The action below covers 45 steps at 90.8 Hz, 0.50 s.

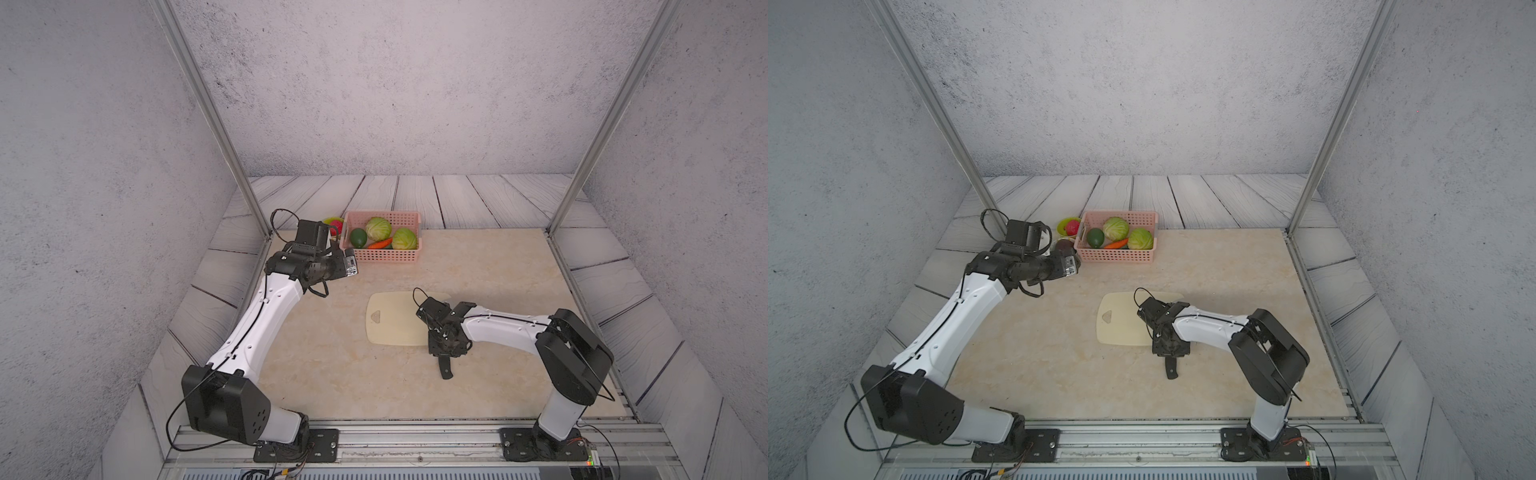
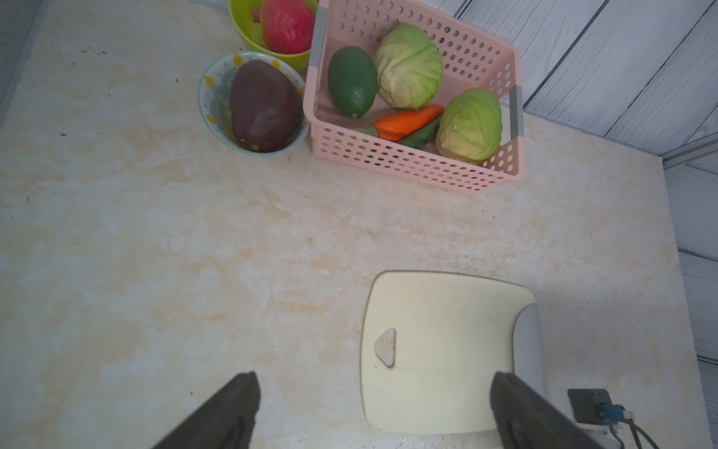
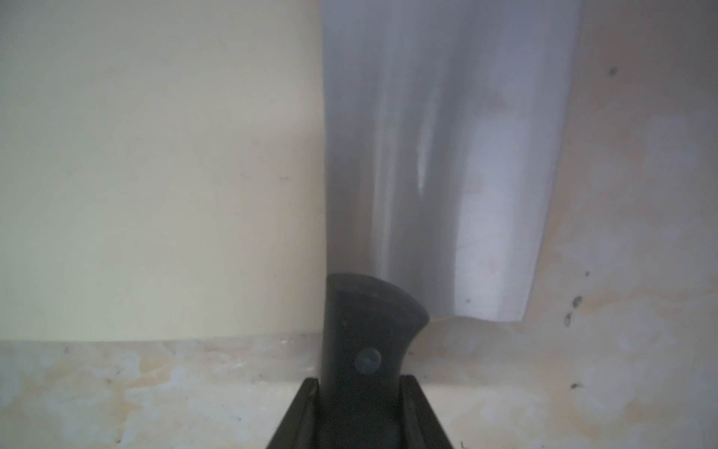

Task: Align the knife with the edge of the cutting board
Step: Adjust the knife at the edge of the cutting board.

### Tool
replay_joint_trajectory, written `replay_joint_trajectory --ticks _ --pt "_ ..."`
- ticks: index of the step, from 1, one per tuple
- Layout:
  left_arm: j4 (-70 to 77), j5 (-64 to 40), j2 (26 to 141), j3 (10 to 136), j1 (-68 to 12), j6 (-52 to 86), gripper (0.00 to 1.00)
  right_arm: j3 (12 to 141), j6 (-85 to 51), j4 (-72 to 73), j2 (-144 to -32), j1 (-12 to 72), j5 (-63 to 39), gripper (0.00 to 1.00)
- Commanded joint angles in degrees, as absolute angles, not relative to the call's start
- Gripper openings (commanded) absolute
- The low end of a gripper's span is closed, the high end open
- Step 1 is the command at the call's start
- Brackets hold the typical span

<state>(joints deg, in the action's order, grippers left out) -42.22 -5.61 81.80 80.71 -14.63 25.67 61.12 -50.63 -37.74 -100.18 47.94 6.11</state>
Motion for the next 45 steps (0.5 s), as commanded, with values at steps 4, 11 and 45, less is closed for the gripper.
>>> replay_joint_trajectory --ticks 4,11,45 --pt "-42.68 -5.11 82.35 81.34 -14.68 24.70 0.98 61.70 -51.10 -38.76 -100.45 47.89 7.55 0.28" --pt "-42.80 -5.14 82.40 81.36 -14.67 24.70 0.98 61.69 -51.15 -38.75 -100.46 47.91 7.65 0.28" --pt "-42.80 -5.11 82.39 81.38 -14.72 24.70 0.98 61.66 -51.16 -38.69 -100.47 47.90 7.56 0.35"
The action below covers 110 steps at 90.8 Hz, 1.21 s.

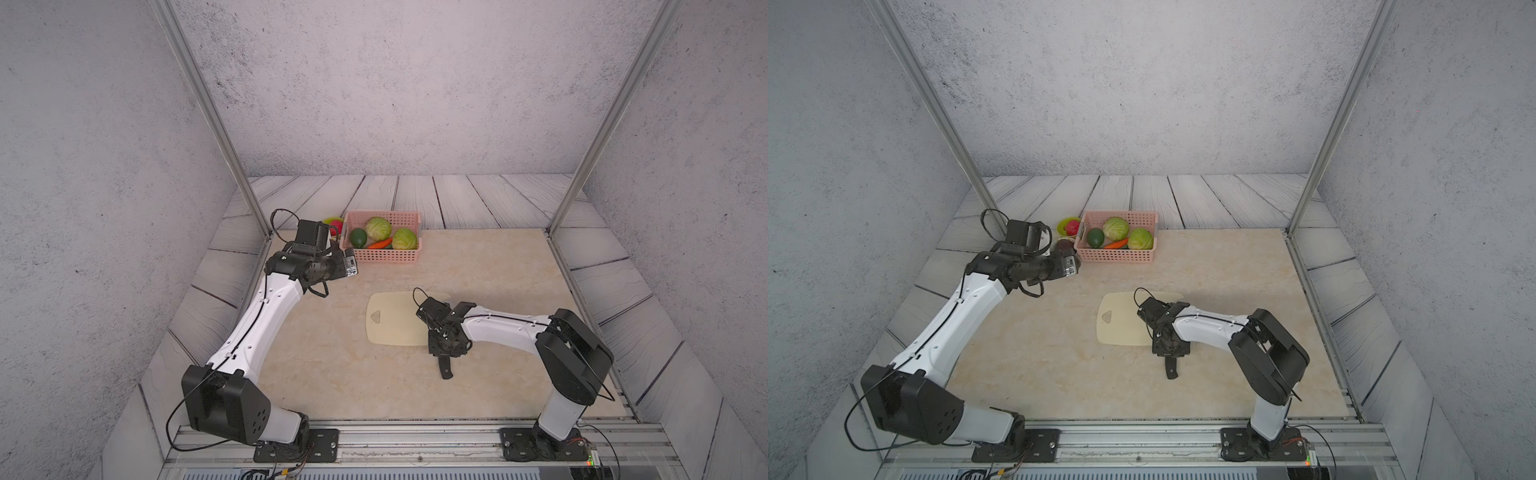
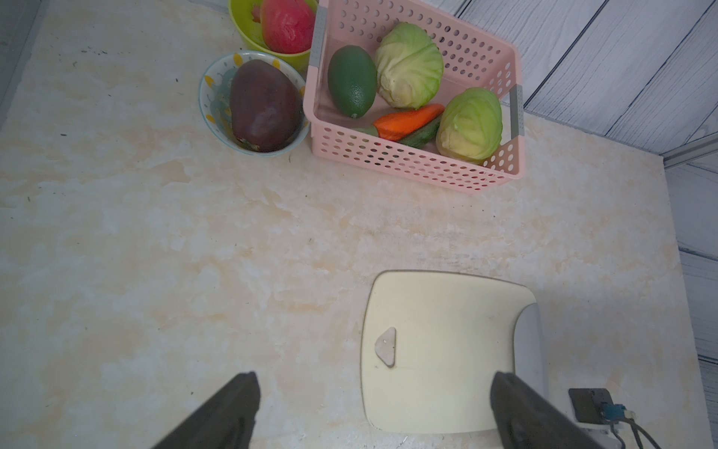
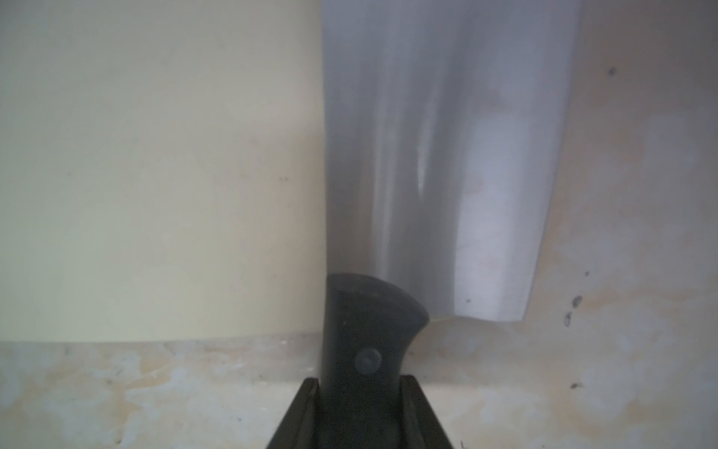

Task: Align the knife with the edge of the cutting board
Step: Adjust the knife at the edge of the cutting board, then reset both arms

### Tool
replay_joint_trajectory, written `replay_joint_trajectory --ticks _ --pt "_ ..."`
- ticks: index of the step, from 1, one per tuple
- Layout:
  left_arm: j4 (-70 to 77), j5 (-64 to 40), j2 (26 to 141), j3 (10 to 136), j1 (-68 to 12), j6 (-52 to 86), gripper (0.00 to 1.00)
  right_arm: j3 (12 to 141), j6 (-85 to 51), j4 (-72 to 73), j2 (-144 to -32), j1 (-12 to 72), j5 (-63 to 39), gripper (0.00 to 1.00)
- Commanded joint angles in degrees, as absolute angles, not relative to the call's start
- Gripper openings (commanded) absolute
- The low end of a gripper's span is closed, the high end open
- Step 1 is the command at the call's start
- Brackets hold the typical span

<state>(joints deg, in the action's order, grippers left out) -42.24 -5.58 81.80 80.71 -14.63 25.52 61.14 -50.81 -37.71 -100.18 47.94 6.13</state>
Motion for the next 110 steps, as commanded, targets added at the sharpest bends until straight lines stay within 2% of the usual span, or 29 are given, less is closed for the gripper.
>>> replay_joint_trajectory --ticks 1,17,60,69,77,95,110 --pt "-42.80 -5.10 82.37 81.38 -14.74 24.70 0.98 61.63 -51.16 -38.68 -100.46 47.90 7.56 0.36" --pt "-42.80 -5.10 82.35 81.39 -14.77 24.63 0.98 61.63 -51.15 -38.76 -100.21 47.90 7.67 0.50" --pt "-42.97 -4.89 82.36 81.40 -14.77 24.50 0.98 61.39 -49.44 -40.11 -95.27 47.89 7.94 0.70" --pt "-42.98 -4.69 82.29 81.41 -14.79 24.42 0.98 61.76 -48.58 -41.38 -93.11 47.90 8.36 0.82" --pt "-43.07 -4.34 82.38 81.47 -14.77 24.26 0.98 62.41 -47.64 -42.87 -90.42 47.90 8.87 0.98" --pt "-43.46 -3.01 83.06 81.65 -14.77 24.00 0.98 64.18 -44.14 -46.52 -82.94 46.85 10.47 0.99" --pt "-43.62 -1.24 83.61 81.45 -14.77 23.96 0.98 64.00 -38.27 -47.01 -74.00 42.19 9.64 0.99"
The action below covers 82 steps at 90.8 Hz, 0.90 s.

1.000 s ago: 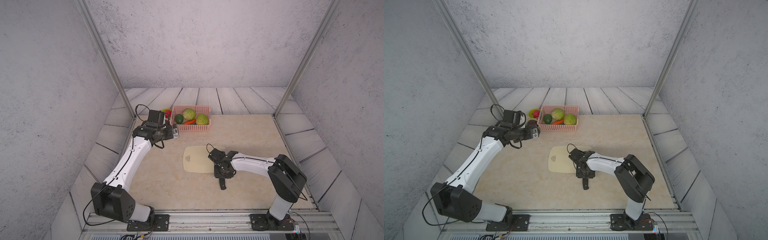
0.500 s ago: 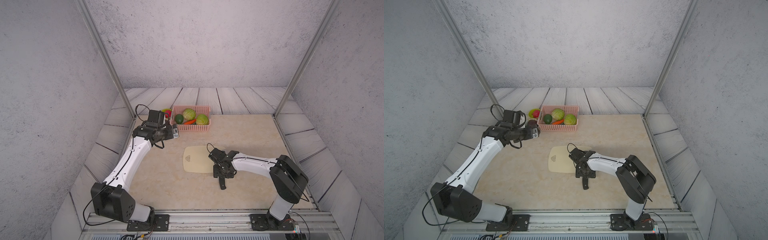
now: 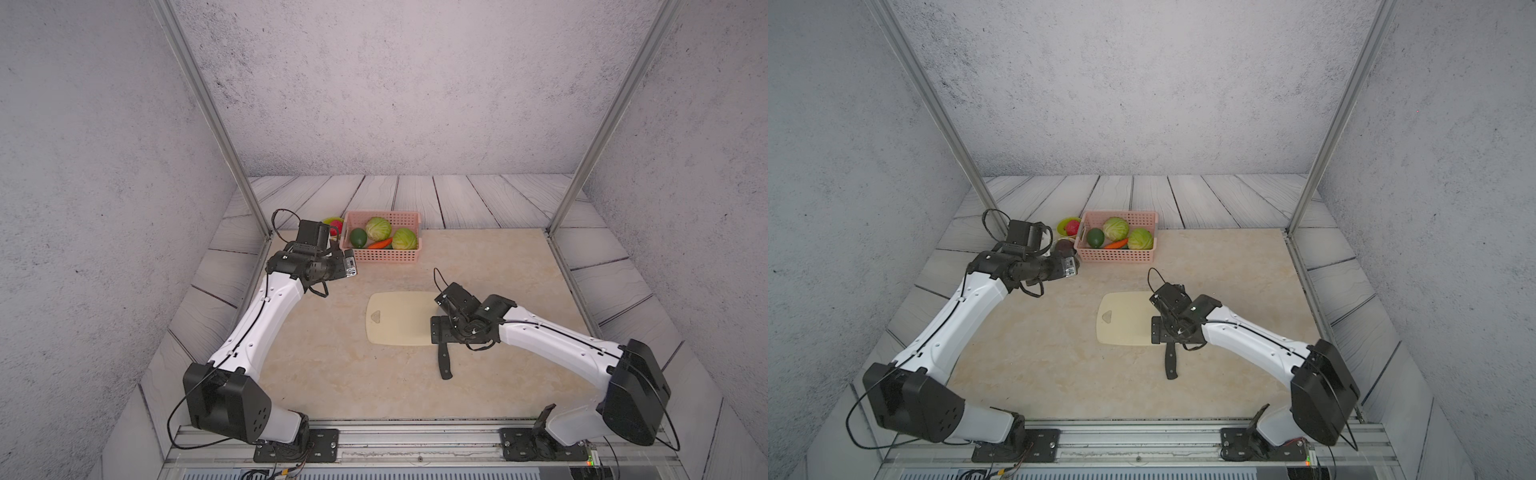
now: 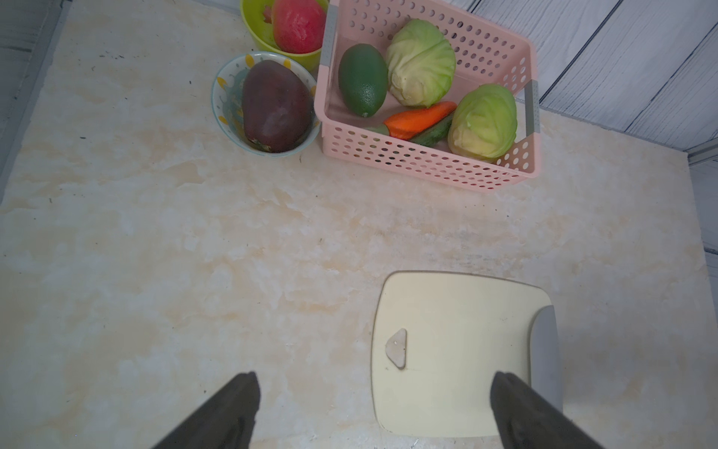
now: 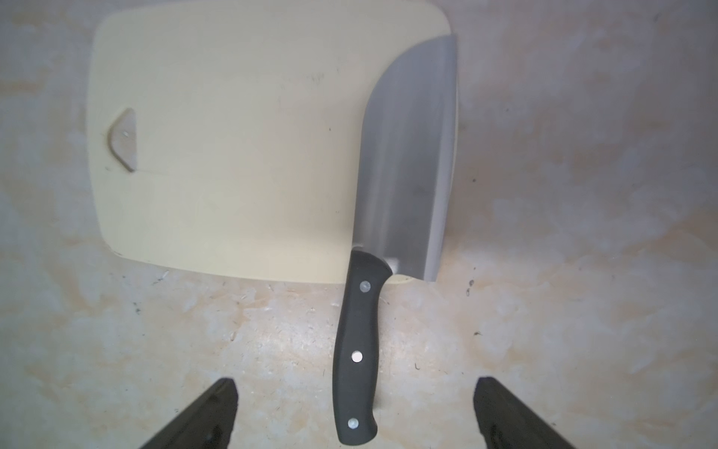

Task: Align the knife with the edge of the cutting board
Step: Reset both arms

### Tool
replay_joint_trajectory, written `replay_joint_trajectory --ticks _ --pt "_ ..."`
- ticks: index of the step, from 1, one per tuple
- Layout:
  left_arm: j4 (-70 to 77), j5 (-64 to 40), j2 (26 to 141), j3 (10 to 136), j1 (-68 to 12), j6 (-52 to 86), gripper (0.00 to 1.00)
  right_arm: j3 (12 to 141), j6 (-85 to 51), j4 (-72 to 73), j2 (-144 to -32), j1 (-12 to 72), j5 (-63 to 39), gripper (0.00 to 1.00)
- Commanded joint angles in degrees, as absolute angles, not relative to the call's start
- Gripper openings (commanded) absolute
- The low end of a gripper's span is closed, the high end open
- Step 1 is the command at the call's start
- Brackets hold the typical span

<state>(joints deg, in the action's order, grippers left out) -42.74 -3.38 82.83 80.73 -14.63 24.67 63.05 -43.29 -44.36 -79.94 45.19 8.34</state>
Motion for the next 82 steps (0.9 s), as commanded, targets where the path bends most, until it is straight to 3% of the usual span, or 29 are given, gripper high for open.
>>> replay_joint_trajectory --ticks 1,16,34,63,82 --pt "-43.60 -1.06 83.64 81.42 -14.77 23.93 0.98 63.91 -37.85 -46.93 -73.17 41.62 9.52 0.99" --pt "-42.39 2.76 82.97 80.15 -14.81 23.58 0.98 63.38 -32.53 -46.04 -66.95 31.04 2.58 0.99" --pt "-36.87 12.04 78.33 74.87 -14.77 23.12 0.98 66.07 -27.89 -48.18 -67.15 20.56 0.70 0.99" --pt "-11.17 27.59 66.90 53.31 -15.10 17.88 0.98 60.55 -25.34 -39.65 -67.47 8.32 5.42 0.99" --pt "1.82 31.35 67.33 44.18 -15.21 13.59 0.98 56.03 -23.96 -29.85 -73.42 1.07 2.39 0.99"
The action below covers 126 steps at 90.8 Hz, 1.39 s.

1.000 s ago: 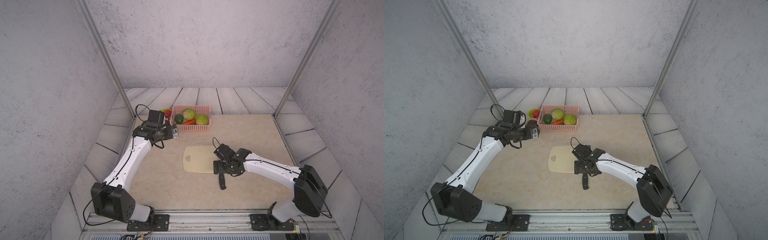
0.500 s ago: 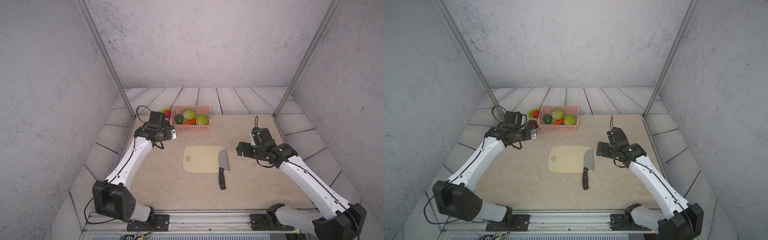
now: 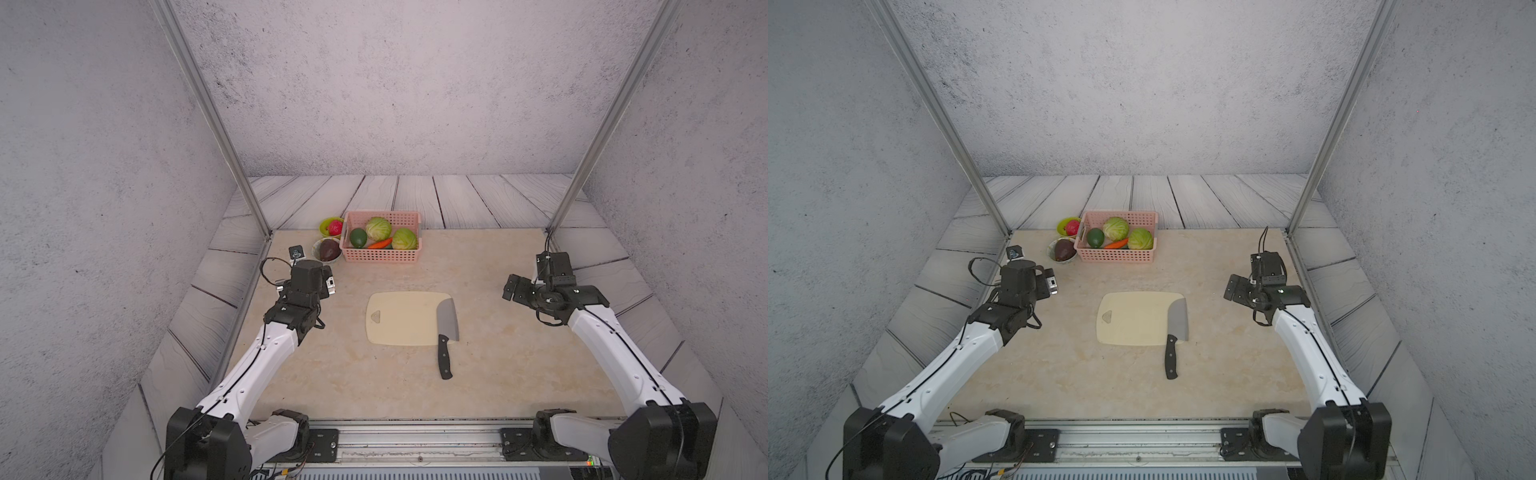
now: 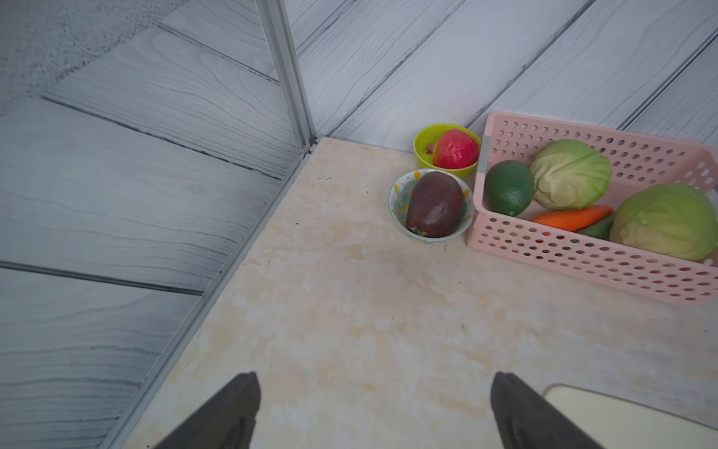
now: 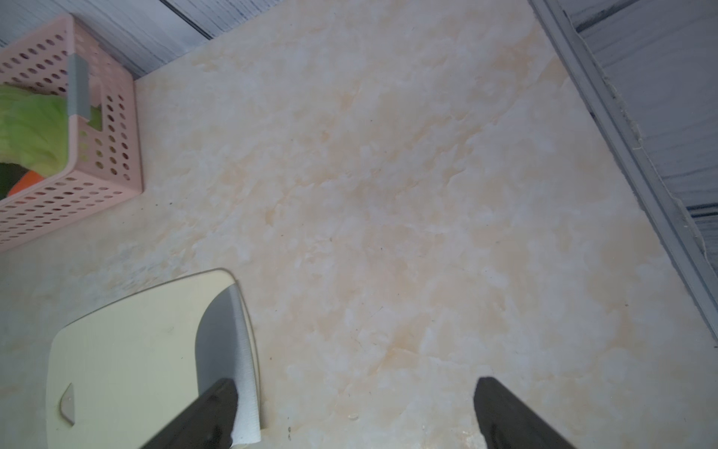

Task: Align the knife with the edge of the cutting board
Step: Reset both arms

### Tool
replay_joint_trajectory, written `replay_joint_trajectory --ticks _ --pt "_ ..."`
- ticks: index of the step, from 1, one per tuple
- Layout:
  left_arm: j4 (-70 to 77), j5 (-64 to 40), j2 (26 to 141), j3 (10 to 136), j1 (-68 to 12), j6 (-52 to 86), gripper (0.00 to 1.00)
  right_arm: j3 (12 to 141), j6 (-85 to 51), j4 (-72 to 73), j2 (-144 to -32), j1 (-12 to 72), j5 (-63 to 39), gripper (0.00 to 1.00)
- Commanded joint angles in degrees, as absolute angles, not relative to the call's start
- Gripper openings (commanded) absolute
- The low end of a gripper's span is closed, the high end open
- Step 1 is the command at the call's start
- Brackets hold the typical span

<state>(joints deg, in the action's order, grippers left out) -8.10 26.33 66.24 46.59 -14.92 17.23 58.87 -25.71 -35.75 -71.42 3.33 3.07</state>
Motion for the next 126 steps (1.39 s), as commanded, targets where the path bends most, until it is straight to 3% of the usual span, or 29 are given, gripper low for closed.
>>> replay_joint_trajectory --ticks 1,25,60,94,110,126 --pt "1.88 31.63 67.63 44.15 -15.21 13.34 0.98 55.52 -23.89 -28.94 -73.45 0.89 2.69 0.99" --pt "7.82 32.65 71.53 40.75 -15.13 8.61 0.98 42.40 -23.36 -5.47 -68.91 -1.37 10.42 0.99" --pt "19.93 32.01 73.48 34.70 -14.62 3.43 0.98 34.49 -21.87 8.74 -69.25 -3.52 14.94 0.99" --pt "31.39 30.70 81.86 30.38 -12.31 1.47 0.98 25.58 -14.35 31.67 -78.24 -3.60 12.76 0.99" --pt "32.87 28.38 81.87 29.61 -11.78 0.23 0.98 22.58 -12.72 35.49 -76.07 -3.55 13.08 0.99" --pt "46.51 24.54 81.47 22.61 -10.73 -3.26 0.98 16.23 -10.85 54.26 -81.53 -3.53 12.07 0.99"
